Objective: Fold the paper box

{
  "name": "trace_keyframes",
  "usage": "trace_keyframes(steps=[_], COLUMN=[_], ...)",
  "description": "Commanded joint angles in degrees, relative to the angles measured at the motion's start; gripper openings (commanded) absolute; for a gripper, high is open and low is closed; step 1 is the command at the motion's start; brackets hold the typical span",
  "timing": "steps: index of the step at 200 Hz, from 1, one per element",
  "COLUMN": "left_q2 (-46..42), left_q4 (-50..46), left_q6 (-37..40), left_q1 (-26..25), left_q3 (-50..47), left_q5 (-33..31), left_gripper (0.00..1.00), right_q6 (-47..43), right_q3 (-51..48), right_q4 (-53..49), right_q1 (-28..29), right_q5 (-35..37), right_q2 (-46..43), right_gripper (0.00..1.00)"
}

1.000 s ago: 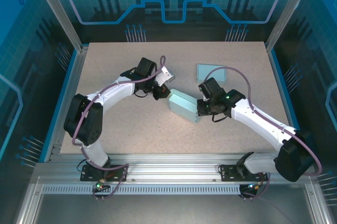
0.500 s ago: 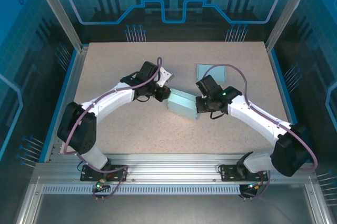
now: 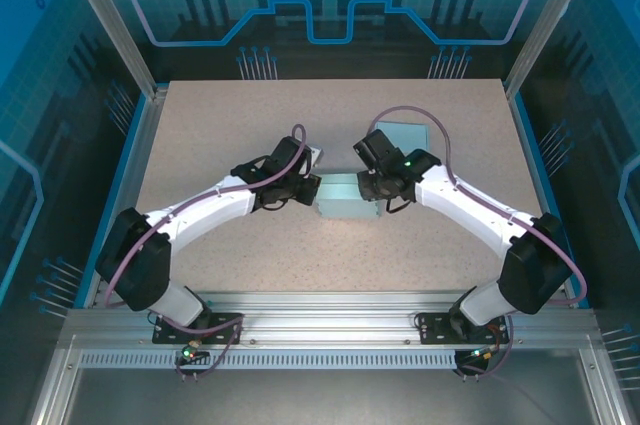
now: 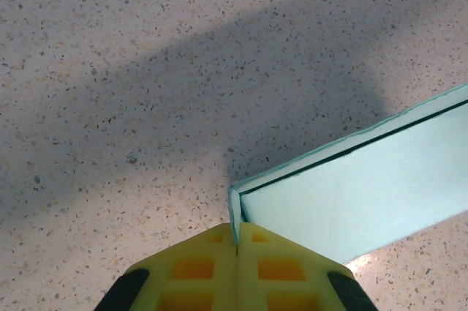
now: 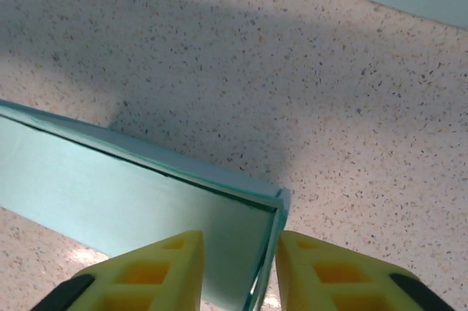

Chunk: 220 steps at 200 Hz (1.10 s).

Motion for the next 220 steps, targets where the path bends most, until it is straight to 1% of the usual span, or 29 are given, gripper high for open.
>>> trace_keyframes(steps=[1, 9, 22, 43, 91, 115, 145, 194, 220], left_q2=[-1.9, -1.9, -2.0, -1.8, -1.4, -1.0, -0.7, -0.3, -0.2], left_q4=[0.9, 0.8, 0.2, -1.8, -2.7, -2.7, -2.8, -2.8, -2.6], left_q6=[1.6, 2.7, 4.7, 6.3, 5.9, 6.0, 6.2, 5.7, 5.4], left_q1=[-1.0, -1.4, -1.7, -1.8, -1.9, -2.0, -2.0, -2.0, -2.0], left_q3=[-0.3, -0.2, 0.1, 1.3, 1.8, 1.9, 2.1, 2.2, 2.2], left_q5=[-0.5, -0.6, -0.6, -1.1, -1.2, -1.4, -1.8, -2.0, -1.9], left_gripper=[0.0, 0.0, 0.0, 0.0, 0.0, 0.0, 0.0, 0.0, 0.0], right_q6=[-1.5, -1.8, -2.6, -3.8, -3.3, -2.6, -2.9, -2.5, -2.7], right_q3=[2.3, 2.4, 2.3, 2.4, 1.2, -0.4, -2.7, -4.6, -4.5], right_q4=[-0.9, -1.1, -1.2, -1.4, -1.8, -1.5, 0.4, 2.2, 2.9], right_q1=[0.0, -0.4, -1.3, -2.5, -2.8, -3.8, -5.5, -6.4, -6.4], right_q5=[1.6, 1.9, 2.0, 1.3, 0.6, -0.2, -3.4, -4.8, -5.6], right_q2=[0.8, 0.9, 1.0, 0.7, -2.2, -3.6, -4.5, -3.2, -2.5], right_gripper=[0.41, 0.44, 0.46, 0.47, 0.46, 0.45, 0.42, 0.37, 0.31])
